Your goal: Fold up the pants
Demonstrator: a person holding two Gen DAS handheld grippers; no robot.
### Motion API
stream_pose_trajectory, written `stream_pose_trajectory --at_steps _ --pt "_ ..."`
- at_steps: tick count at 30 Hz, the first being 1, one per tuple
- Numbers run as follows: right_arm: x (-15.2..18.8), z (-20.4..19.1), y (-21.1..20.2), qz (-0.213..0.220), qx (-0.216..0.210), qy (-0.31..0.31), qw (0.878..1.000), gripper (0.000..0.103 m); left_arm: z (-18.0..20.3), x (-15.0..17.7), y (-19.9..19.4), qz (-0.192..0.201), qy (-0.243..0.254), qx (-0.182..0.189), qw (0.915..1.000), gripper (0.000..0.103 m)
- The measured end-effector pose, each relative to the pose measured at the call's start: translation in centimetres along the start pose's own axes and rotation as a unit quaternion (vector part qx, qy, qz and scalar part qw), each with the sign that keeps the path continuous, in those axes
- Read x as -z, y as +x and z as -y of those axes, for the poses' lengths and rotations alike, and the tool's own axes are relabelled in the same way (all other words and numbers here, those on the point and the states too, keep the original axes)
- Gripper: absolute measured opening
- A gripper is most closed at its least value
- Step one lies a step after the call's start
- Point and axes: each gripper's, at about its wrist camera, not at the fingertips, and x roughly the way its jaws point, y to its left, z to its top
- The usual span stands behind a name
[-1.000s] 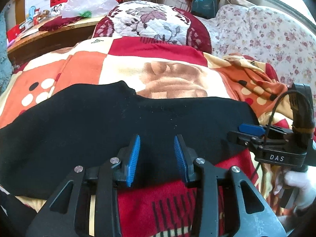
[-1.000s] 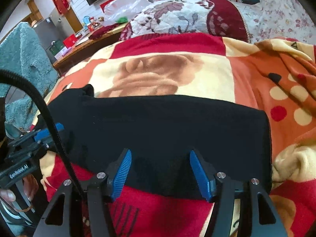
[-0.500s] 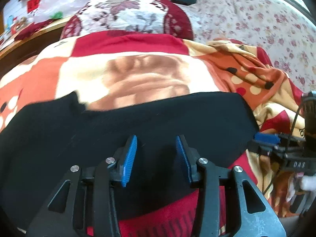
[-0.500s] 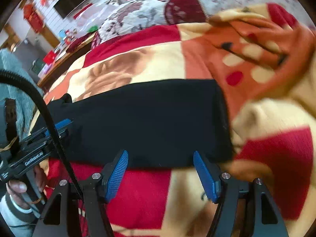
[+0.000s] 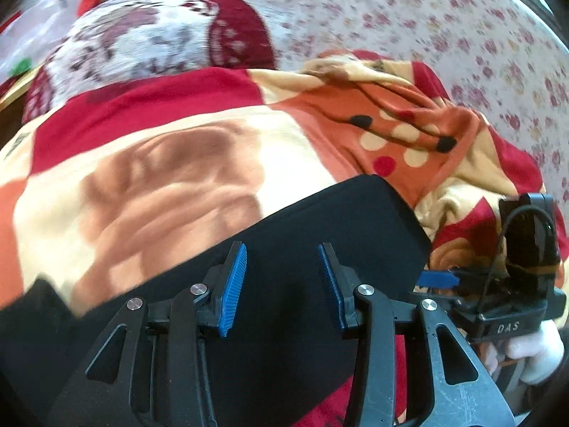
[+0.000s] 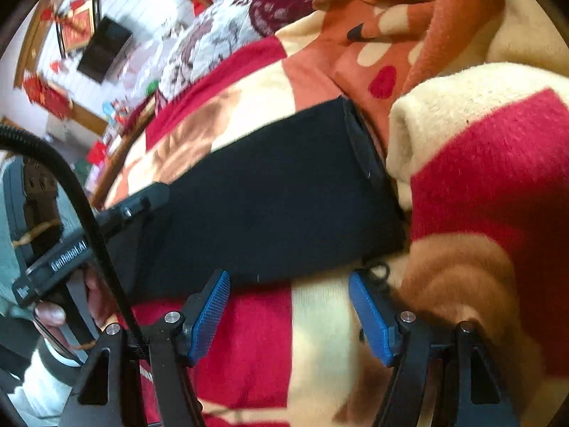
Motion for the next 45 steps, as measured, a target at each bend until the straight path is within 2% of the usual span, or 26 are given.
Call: stream_pose_trajectory --at_steps 5,7,10,15,16,19,27,34,38,39,40,41,42,43,44,45 --pt "0.4 0.9 0.0 0.037 -0.032 0.01 0.999 0.071 1.3 -2.7 2.3 -0.041 0.048 0.071 0.9955 0.04" --pt "0.7 0.8 0.0 0.048 -0.045 0.009 0.998 0.081 1.8 -3.7 3.3 -0.048 0.064 0.078 0.9938 0.04" --pt "1.2 0.5 0.0 0.061 -0.054 0.006 0.997 0.086 2.3 -4.8 4.9 -0.065 0.084 0.076 0.9914 0.04" --pt "1.4 1.1 -0.3 0.082 -0.082 0.033 0.993 0.086 3.0 -5.9 7.3 -0.09 0.107 0.087 0.9864 0.04" --pt "1.4 1.3 -0.4 0.087 -0.089 0.04 0.991 0.083 3.2 -6.2 7.7 -0.095 0.116 0.084 0.9851 0.04" --pt "1.4 1.5 -0.6 0.093 -0.092 0.049 0.99 0.077 3.6 -6.7 8.5 -0.102 0.134 0.089 0.9816 0.04" --pt "1.5 1.5 -0.6 0.109 -0.101 0.052 0.988 0.077 4.8 -7.6 10.4 -0.126 0.177 0.107 0.9703 0.04" --pt "2.0 1.5 -1.0 0.116 -0.103 0.052 0.986 0.077 5.5 -7.7 11.4 -0.133 0.204 0.138 0.9601 0.057" --pt "2.0 1.6 -1.0 0.115 -0.107 0.054 0.986 0.077 5.9 -8.0 11.8 -0.145 0.214 0.161 0.9525 0.057" --pt "2.0 1.6 -1.0 0.114 -0.105 0.052 0.987 0.074 6.0 -8.1 12.0 -0.15 0.212 0.168 0.9509 0.057" --pt "2.0 1.6 -1.0 0.111 -0.098 0.051 0.988 0.068 6.2 -8.2 12.1 -0.151 0.213 0.173 0.9497 0.051" --pt "2.0 1.8 -1.1 0.109 -0.094 0.051 0.988 0.066 6.5 -8.2 12.1 -0.149 0.217 0.17 0.9494 0.034" --pt "2.2 2.1 -1.2 0.109 -0.094 0.055 0.988 0.062 7.0 -8.1 12.4 -0.148 0.226 0.156 0.9502 0.027" --pt "2.2 2.4 -1.3 0.109 -0.099 0.061 0.987 0.057 7.3 -8.0 12.7 -0.145 0.23 0.145 0.9512 0.023" --pt "2.1 2.6 -1.3 0.109 -0.103 0.067 0.986 0.05 7.4 -7.9 12.7 -0.143 0.229 0.148 0.9516 0.018" --pt "2.0 2.8 -1.2 0.107 -0.106 0.07 0.986 0.041 7.5 -7.9 12.7 -0.143 0.228 0.151 0.9512 0.017"
